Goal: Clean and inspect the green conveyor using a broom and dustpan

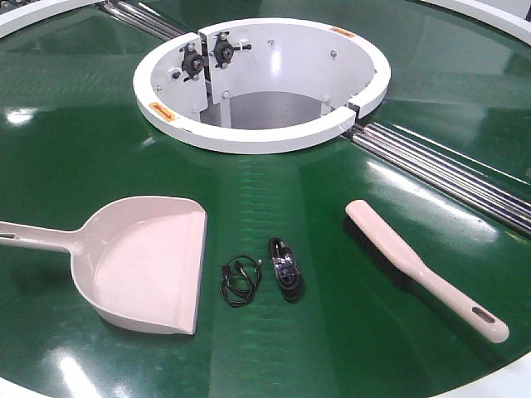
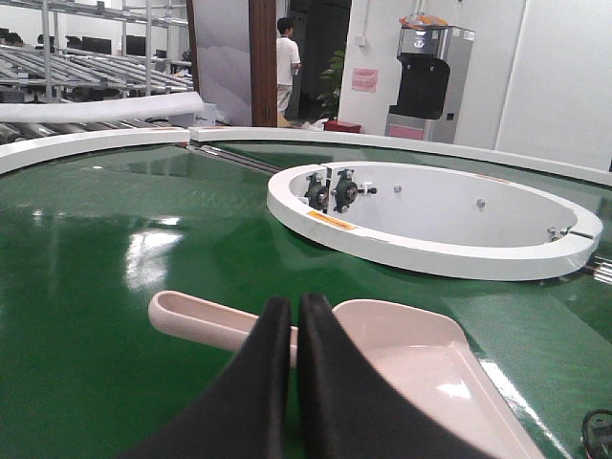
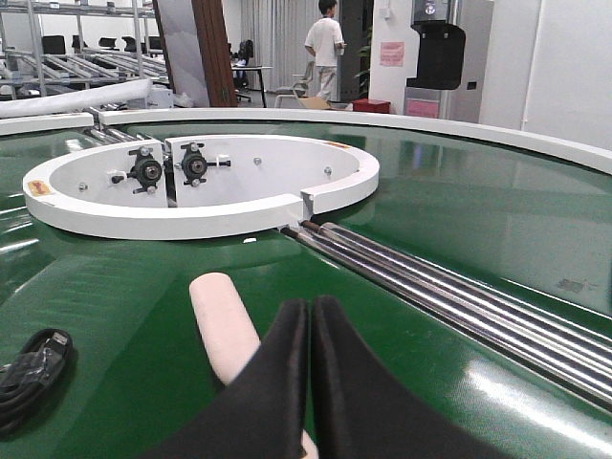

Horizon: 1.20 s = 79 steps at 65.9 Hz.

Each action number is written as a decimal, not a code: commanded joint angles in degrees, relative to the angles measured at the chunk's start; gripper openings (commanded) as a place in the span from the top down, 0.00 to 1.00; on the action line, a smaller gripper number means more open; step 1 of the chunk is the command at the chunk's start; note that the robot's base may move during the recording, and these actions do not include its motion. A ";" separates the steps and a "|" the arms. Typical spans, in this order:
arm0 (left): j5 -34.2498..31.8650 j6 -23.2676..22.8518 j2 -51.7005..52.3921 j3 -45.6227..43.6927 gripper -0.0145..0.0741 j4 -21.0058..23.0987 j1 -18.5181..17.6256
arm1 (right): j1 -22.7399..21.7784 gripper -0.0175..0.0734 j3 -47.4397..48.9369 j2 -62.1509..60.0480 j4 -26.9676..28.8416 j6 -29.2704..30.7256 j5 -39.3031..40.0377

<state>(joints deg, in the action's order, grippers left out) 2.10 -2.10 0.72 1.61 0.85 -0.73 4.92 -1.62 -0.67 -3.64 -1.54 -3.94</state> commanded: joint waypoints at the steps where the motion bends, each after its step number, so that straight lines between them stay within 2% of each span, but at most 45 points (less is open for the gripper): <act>1: -4.07 -0.30 0.83 0.51 0.84 0.06 -0.04 | -0.17 0.82 -0.11 -0.57 -0.52 0.08 4.29; 79: -4.53 -0.41 0.83 0.51 0.84 0.11 -0.04 | -0.17 0.82 -0.11 -0.57 -0.52 0.08 4.29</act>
<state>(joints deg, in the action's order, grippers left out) 2.05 -2.10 0.72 1.61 0.85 -0.73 4.92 -1.62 -0.67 -3.64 -1.54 -3.94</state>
